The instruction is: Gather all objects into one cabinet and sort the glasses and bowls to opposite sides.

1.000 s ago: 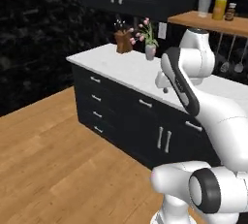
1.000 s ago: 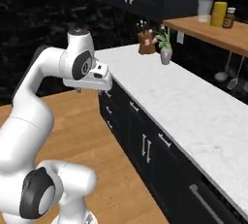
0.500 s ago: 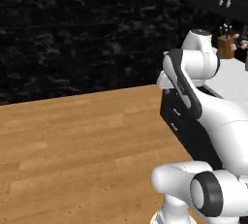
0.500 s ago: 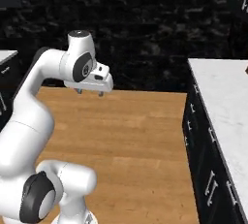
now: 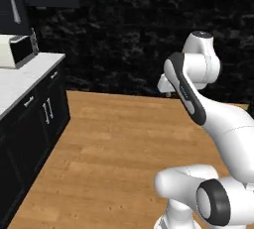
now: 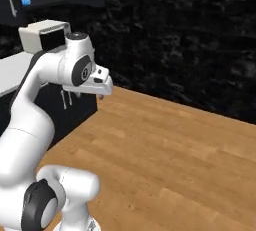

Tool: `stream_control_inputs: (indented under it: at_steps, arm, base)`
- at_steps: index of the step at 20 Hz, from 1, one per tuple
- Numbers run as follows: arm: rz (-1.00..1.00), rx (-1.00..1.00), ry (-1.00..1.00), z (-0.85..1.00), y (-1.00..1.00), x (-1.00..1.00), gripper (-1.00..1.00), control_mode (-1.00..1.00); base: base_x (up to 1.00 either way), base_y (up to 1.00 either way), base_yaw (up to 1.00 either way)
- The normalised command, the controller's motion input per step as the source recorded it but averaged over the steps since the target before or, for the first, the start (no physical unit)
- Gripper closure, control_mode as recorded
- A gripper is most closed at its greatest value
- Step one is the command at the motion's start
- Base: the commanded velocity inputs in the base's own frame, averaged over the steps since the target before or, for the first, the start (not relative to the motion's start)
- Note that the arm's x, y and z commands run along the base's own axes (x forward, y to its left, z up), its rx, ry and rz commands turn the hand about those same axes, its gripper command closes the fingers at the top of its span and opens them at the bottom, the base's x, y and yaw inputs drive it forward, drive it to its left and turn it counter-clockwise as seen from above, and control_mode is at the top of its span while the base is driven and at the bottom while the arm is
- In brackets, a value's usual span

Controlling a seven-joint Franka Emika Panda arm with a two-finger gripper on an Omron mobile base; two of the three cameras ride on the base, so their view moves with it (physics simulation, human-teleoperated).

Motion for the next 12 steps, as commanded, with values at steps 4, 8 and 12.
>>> stream_control_inputs:
  at_steps: [4,8,12]
  arm:
    - [0.0,0.0,0.0,0.0,0.0,0.0,-1.0,1.0]
    - [0.0,0.0,0.0,0.0,0.0,0.0,-1.0,1.0]
    - [0.0,0.0,0.0,0.0,0.0,0.0,-1.0,1.0]
  base:
    - [1.0,0.0,0.45]
    - [1.0,-0.04,0.16]
    - [1.0,-0.01,0.14]
